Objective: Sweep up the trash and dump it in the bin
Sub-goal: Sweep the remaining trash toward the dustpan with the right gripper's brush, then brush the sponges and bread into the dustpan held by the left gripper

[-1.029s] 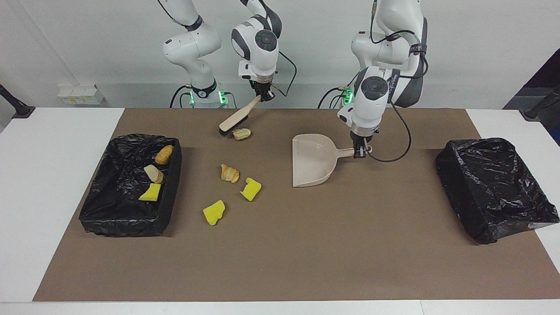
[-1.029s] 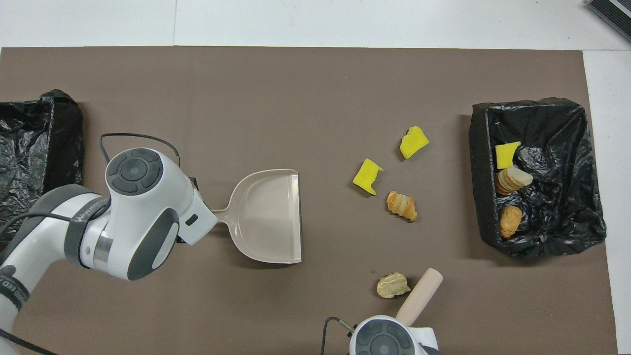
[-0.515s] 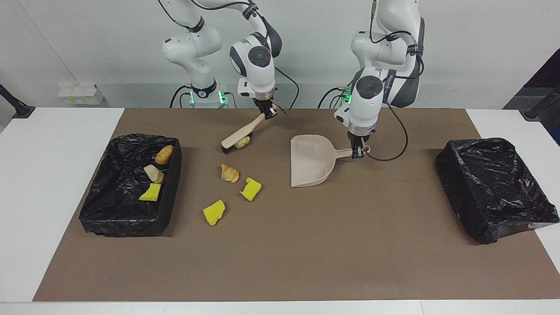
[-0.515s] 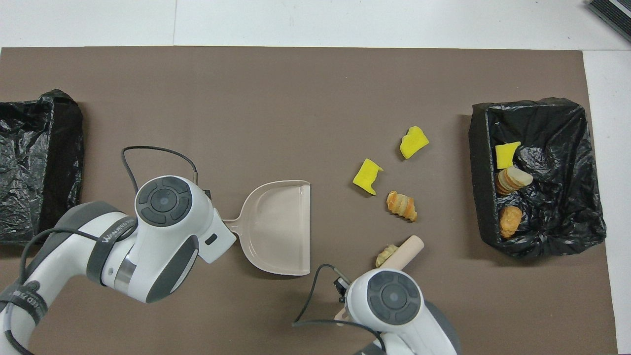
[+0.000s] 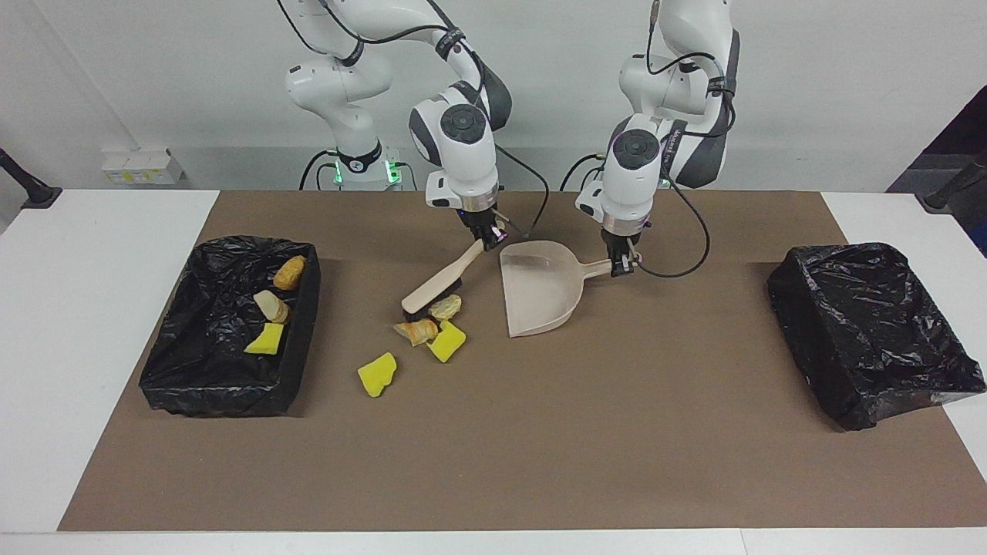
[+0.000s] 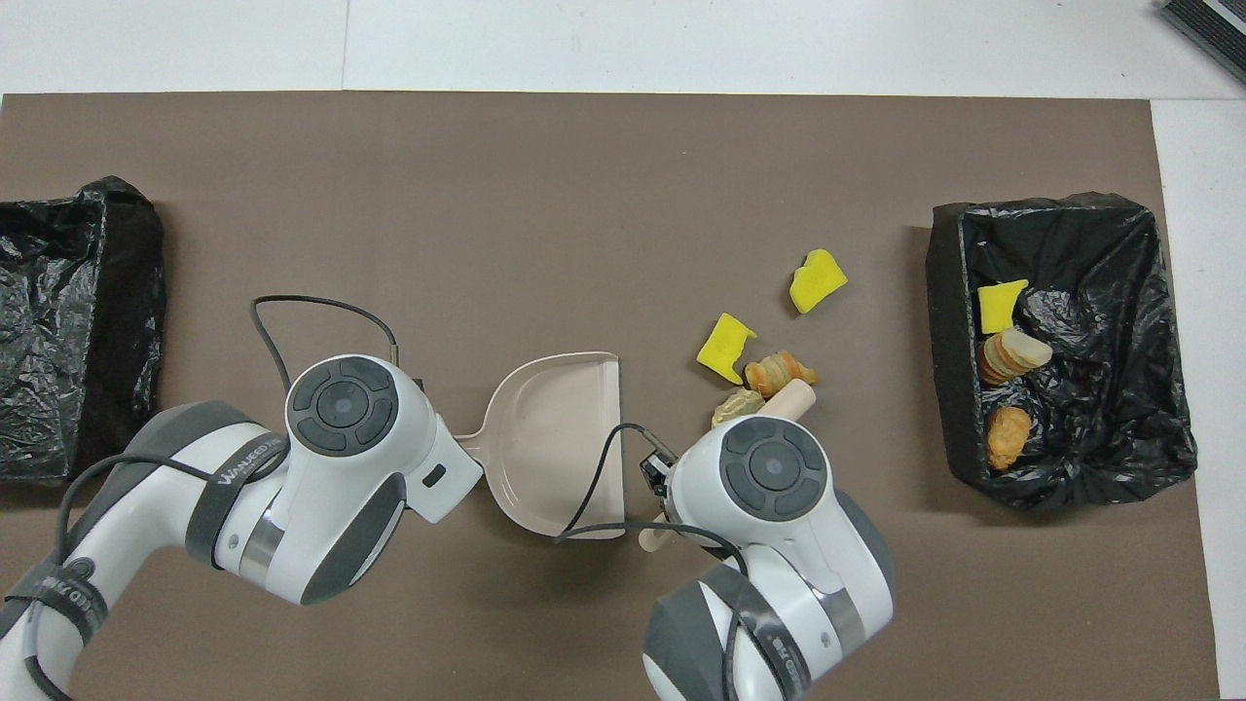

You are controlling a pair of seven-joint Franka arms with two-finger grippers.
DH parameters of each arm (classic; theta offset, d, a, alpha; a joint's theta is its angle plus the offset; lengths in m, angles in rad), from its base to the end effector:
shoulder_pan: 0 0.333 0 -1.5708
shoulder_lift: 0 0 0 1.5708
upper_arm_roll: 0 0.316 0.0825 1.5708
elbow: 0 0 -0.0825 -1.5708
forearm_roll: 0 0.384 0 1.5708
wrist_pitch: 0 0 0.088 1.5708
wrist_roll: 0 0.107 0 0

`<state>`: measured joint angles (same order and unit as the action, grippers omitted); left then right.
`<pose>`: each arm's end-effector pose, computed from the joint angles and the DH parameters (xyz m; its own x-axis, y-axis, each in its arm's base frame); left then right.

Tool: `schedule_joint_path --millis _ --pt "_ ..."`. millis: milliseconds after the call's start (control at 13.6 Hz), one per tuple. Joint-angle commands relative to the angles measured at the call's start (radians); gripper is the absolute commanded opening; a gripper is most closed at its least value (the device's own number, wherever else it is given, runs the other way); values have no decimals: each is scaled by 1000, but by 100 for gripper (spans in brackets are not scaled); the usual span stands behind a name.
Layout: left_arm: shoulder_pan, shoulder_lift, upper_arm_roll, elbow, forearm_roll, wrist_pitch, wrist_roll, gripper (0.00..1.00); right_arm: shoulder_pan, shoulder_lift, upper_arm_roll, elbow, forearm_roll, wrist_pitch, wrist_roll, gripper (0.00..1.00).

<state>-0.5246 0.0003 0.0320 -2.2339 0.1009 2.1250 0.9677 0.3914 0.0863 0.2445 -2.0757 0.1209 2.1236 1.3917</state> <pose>0.4532 -0.2381 0.3617 0.0492 -0.9905 -0.1284 -0.9974 -0.0556 0.0465 0.4468 0.3345 0.3867 0.6747 -0.7272 -0.1263 -0.7314 -0.6817 0.0181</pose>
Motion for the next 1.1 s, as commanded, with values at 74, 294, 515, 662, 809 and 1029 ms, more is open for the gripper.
schedule_joint_path --millis 74,294,515,662,809,1029 --pt "-18 -19 14 -18 13 16 -69 0 -48 -46 -4 52 -30 -39 -74 0" --pt "-12 3 14 16 11 18 -139 0 -86 -75 -1 52 -59 -65 -279 0" --pt "-9 61 16 66 -41 7 -146 0 -136 -73 -4 42 -93 -67 -593 0" --pt "-5 99 14 141 -43 -46 -145 0 -199 -62 -1 43 -101 -56 -840 0" --pt "-6 122 14 184 -62 -62 -146 0 -276 -37 -4 52 -109 -47 -1019 0" --pt "-17 136 16 198 -104 -59 -168 0 -380 -1 -2 87 -160 -40 -1247 0"
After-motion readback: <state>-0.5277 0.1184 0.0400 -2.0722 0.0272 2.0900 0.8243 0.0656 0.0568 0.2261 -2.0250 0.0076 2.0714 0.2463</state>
